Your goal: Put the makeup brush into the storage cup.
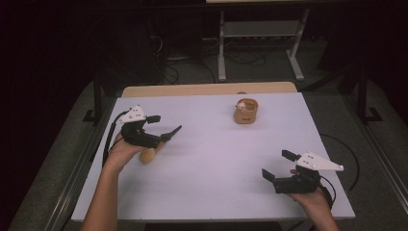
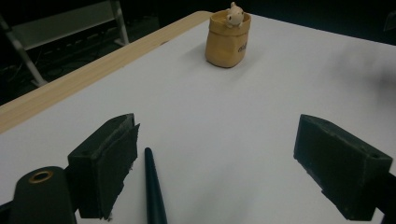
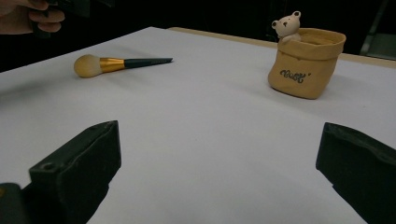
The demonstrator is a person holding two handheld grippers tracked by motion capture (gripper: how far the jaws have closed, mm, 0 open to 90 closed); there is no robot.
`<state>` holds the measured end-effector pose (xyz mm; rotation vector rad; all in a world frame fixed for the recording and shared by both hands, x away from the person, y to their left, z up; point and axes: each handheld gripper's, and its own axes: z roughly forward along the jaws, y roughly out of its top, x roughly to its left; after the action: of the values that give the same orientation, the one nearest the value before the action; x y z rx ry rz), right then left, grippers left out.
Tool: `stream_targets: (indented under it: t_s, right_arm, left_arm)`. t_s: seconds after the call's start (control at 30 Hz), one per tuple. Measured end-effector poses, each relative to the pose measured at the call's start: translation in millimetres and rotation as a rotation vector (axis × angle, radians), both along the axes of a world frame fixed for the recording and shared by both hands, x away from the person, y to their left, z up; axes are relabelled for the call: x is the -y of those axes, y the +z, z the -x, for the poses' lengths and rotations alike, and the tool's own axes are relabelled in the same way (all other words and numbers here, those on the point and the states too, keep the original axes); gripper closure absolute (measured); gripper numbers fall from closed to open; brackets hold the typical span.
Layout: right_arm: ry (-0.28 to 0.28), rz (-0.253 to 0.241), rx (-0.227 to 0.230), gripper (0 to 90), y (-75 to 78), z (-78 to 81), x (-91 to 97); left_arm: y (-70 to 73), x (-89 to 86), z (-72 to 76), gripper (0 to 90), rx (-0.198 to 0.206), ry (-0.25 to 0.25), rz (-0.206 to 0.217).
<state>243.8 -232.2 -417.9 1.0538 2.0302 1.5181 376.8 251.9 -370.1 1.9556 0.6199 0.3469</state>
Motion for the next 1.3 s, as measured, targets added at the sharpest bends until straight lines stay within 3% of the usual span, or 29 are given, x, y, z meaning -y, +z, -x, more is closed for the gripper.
stream_targets:
  t_s: [0.23, 0.53, 0.87, 1.3]
  right_arm:
    - [0.004, 0.004, 0.008, 0.0, 0.9, 0.1, -1.3]
    - [-0.006, 0.0, 0.013, 0.0, 1.7, -0.9, 1.5]
    - [-0.004, -0.002, 0.02, 0.0, 2.1, -0.9, 2.1]
    - [0.006, -0.001, 0.016, 0.0, 1.5, -0.8, -0.1]
  left_arm:
    - [-2.8, -2.9, -8.5, 13.2, 0.008, 0.029, -0.012]
    - [-3.5, -6.2, -17.7, 12.7, -0.011, 0.049, -0.021]
    - [-7.7, -15.4, -24.4, 12.7, -0.024, 0.095, 0.006]
    - [-14.2, -18.9, -27.3, 13.2, -0.069, 0.13, -0.033]
